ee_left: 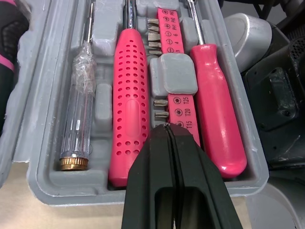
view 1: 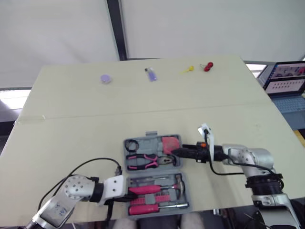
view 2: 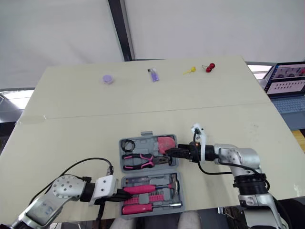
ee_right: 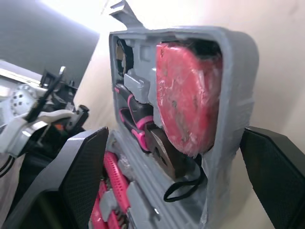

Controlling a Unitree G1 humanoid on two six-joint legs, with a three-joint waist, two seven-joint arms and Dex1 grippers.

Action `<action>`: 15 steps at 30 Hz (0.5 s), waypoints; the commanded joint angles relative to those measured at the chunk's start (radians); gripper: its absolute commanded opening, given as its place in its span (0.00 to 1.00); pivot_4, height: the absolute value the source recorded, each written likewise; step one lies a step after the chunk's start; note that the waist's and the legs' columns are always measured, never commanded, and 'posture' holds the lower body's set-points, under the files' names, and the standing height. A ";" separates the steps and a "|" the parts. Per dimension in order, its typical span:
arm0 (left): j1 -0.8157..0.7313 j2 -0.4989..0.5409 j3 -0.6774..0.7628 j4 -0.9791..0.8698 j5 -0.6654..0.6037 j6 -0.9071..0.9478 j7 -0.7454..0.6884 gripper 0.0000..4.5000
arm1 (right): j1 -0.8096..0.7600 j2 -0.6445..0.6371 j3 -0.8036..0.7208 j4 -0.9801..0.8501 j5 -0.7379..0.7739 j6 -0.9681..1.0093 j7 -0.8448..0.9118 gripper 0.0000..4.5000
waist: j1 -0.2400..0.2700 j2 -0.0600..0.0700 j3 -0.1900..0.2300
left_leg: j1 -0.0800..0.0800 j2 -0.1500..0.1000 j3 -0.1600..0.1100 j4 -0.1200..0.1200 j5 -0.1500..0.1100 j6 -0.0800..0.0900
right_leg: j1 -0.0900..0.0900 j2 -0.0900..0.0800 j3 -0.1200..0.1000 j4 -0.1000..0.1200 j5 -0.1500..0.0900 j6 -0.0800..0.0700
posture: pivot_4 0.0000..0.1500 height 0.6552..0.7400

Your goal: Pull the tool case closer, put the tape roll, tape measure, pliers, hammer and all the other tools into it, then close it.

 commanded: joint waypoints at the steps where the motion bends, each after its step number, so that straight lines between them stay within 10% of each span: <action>1: 0.082 -0.016 0.046 0.060 -0.016 0.069 0.050 0.00 | 0.004 -0.014 -0.003 -0.065 0.059 -0.007 0.057 0.99 | 0.000 0.000 0.000 | 0.001 0.000 0.001 -0.001 0.000 0.000 | 0.000 0.000 0.000 0.000 0.000 0.000 | 1.00 1.00; 15: 0.278 -0.148 0.185 0.038 -0.133 0.031 0.157 0.00 | 0.025 -0.138 0.044 -0.190 0.099 -0.004 0.160 0.99 | 0.006 0.000 0.000 | 0.002 0.000 0.002 -0.001 0.000 0.000 | 0.000 0.000 0.001 -0.001 0.000 0.000 | 1.00 1.00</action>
